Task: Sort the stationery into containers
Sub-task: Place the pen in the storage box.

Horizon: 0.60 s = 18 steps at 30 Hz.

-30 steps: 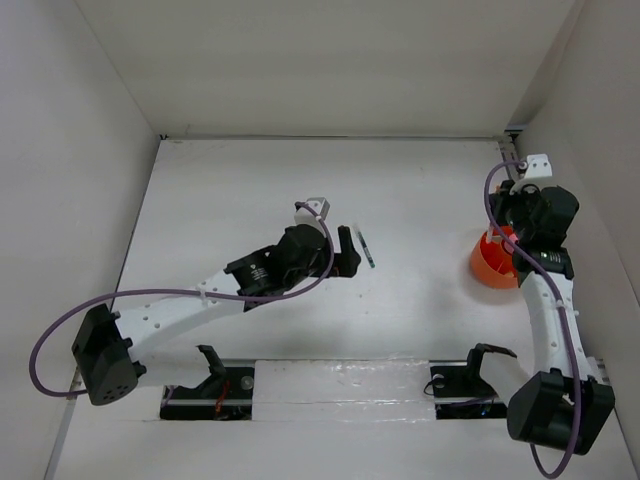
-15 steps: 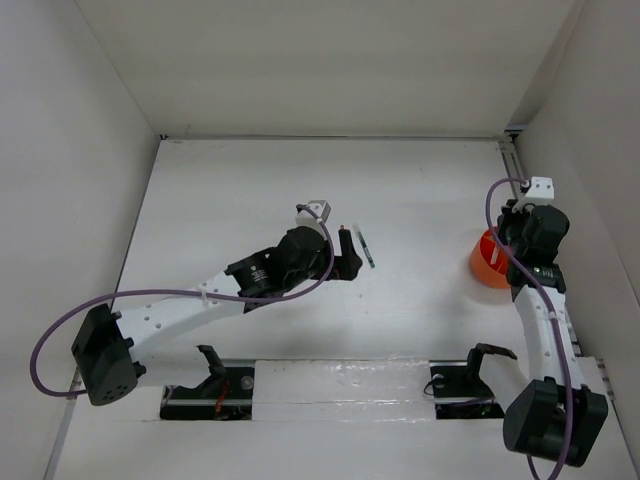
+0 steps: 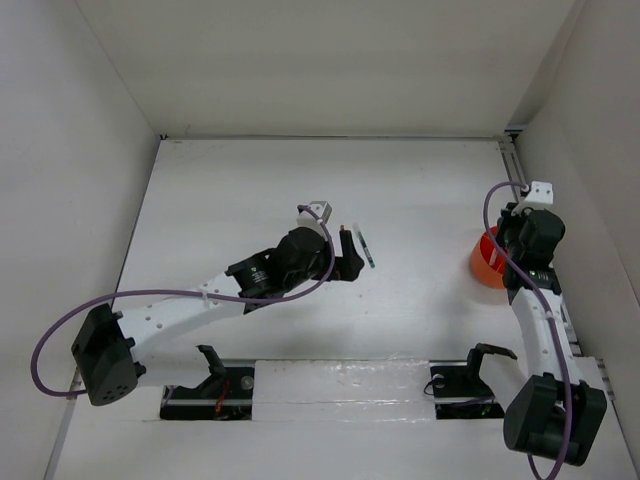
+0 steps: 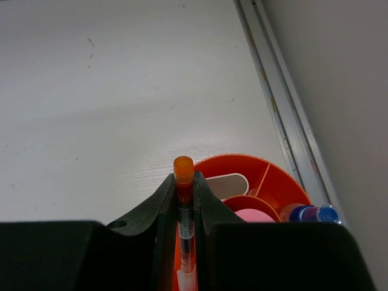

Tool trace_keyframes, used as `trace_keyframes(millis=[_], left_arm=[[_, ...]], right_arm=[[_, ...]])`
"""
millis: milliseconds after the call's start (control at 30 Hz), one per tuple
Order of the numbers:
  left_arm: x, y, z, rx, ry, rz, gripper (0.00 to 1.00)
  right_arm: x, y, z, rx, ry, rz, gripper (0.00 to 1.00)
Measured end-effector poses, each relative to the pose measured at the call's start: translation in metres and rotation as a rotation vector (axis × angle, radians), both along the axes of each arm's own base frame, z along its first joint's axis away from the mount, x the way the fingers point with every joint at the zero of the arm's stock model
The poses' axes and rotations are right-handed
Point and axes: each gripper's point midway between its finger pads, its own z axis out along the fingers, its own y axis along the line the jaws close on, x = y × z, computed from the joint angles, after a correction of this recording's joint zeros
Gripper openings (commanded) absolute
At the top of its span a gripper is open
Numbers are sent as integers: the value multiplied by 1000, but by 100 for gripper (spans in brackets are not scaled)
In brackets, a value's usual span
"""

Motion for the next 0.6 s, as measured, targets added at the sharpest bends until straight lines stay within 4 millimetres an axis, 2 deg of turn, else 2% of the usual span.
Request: trace_keyframes(millis=[200,333,367,400,533,600], left_arm=[[0,1,-2,1,5,-1,100],[2,1,-2,-7,5,0,100],[3,1,-3,-9,6,0,100],[3,2,-3,-9,7,1,100],[6,5,-6,-7,10,14,100],[8,6,-6,-8,9,23,100]], right_arm=[[0,-2,-5,-1,9,-11,2],[-1,-4,-7,-3,12,-21,14],[-1,-4,-6,-3,11,-21,23],[0,-4,-6,-3,10,-21,27],[0,-4,-5,-4,4,-21,38],[0,-4,-5,-4,4,-21,39]])
